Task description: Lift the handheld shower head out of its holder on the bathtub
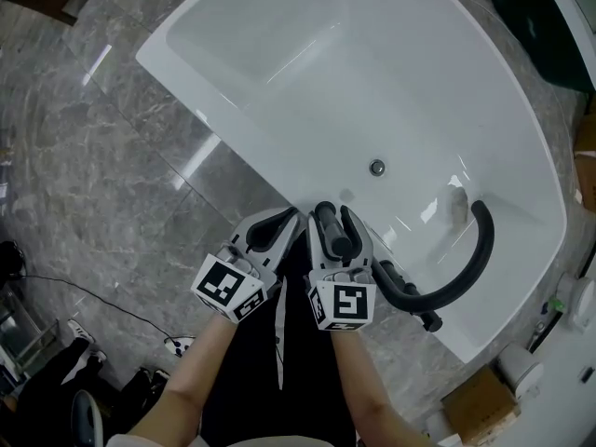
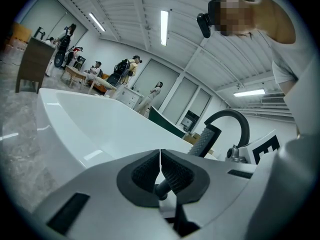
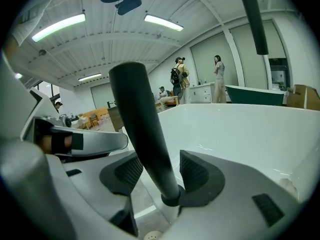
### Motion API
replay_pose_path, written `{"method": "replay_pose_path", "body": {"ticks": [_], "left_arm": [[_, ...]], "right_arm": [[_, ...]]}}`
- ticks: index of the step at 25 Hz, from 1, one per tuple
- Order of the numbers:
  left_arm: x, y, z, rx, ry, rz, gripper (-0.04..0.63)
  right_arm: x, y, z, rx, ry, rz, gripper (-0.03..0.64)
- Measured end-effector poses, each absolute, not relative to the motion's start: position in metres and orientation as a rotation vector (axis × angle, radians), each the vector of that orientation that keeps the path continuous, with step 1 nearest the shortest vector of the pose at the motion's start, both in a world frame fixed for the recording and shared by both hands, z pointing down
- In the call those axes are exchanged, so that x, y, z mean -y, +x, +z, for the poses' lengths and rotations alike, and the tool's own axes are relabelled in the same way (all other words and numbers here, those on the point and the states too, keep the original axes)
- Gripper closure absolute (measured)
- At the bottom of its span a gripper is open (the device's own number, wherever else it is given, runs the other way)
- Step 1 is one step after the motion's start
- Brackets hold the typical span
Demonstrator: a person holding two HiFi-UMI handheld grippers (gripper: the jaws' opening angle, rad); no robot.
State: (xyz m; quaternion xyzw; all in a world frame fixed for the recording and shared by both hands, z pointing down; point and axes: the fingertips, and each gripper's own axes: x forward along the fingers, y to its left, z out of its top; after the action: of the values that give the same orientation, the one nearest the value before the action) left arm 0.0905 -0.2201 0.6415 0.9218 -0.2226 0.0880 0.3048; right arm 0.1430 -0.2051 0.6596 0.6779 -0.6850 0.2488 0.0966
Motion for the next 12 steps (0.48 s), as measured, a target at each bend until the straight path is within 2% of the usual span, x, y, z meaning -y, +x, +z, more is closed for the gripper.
{"method": "replay_pose_path", "body": {"ticks": [5, 6, 7, 8, 12], "left_arm": [[0.217, 0.0886, 0.6524, 0.592, 2.425, 0.239, 0.581], [0.2168, 0.0884, 0.6527, 0.595, 2.423, 0.238, 0.581], [0.2167, 0.0883, 0.652, 0.596, 2.423, 0.238, 0.583], [0.216, 0.0882, 0.6515, 0.595, 2.423, 0.237, 0.581], [0.2139, 0.0865, 0.6522, 0.597, 2.418, 0.228, 0.583]], "right_arm": [[0.2104, 0.14, 0.6656, 2.031, 1.997, 0.689, 0.387], [0.211, 0.1404, 0.6661, 2.022, 1.998, 0.677, 0.395], [0.2115, 0.141, 0.6659, 2.012, 1.998, 0.66, 0.455], [0.2118, 0.1414, 0.6654, 2.002, 1.994, 0.638, 0.469], [0.2118, 0.1411, 0.6651, 1.978, 1.983, 0.595, 0.482]]}}
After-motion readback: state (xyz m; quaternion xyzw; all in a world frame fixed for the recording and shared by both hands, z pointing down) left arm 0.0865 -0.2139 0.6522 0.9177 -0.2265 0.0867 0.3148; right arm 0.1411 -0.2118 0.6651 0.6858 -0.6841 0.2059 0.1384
